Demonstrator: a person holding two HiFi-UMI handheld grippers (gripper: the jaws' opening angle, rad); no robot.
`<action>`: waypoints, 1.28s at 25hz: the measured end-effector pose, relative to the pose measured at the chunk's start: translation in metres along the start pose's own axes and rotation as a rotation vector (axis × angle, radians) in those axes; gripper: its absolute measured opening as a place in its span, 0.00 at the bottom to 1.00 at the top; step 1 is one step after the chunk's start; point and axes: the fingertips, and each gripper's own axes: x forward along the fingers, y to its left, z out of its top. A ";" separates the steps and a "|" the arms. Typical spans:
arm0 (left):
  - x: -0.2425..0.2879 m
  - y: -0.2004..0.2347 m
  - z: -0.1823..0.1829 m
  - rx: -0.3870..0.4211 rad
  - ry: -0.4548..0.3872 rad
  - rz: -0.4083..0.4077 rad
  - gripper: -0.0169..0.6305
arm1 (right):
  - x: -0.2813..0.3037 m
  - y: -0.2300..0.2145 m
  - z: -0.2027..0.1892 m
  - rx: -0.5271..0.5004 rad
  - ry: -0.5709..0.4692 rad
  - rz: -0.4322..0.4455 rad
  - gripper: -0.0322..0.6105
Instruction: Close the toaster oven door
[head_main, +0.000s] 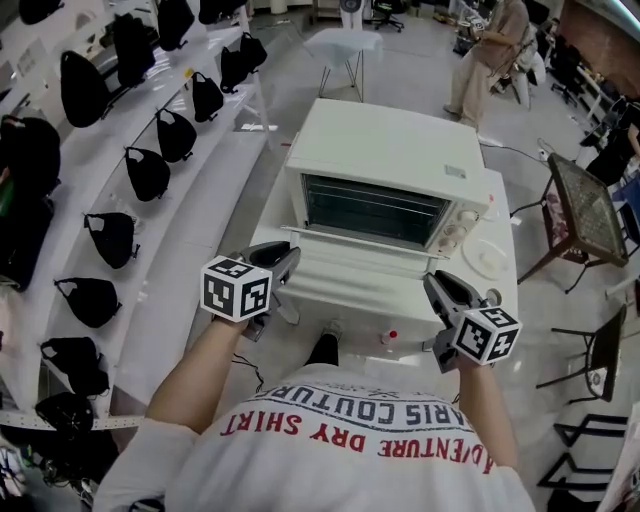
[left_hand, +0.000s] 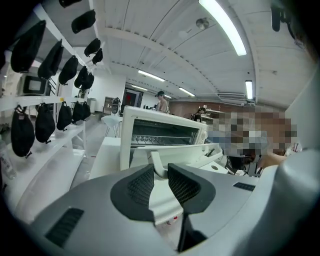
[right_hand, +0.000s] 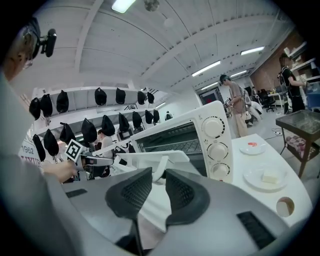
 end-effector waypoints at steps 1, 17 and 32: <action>0.001 0.001 0.003 -0.005 -0.002 -0.005 0.17 | 0.001 -0.001 0.003 -0.004 -0.001 0.000 0.19; 0.019 0.015 0.048 -0.046 -0.033 -0.044 0.17 | 0.022 -0.013 0.049 -0.034 -0.035 0.001 0.19; 0.044 0.029 0.087 -0.042 -0.054 -0.038 0.17 | 0.044 -0.032 0.086 -0.037 -0.080 -0.010 0.19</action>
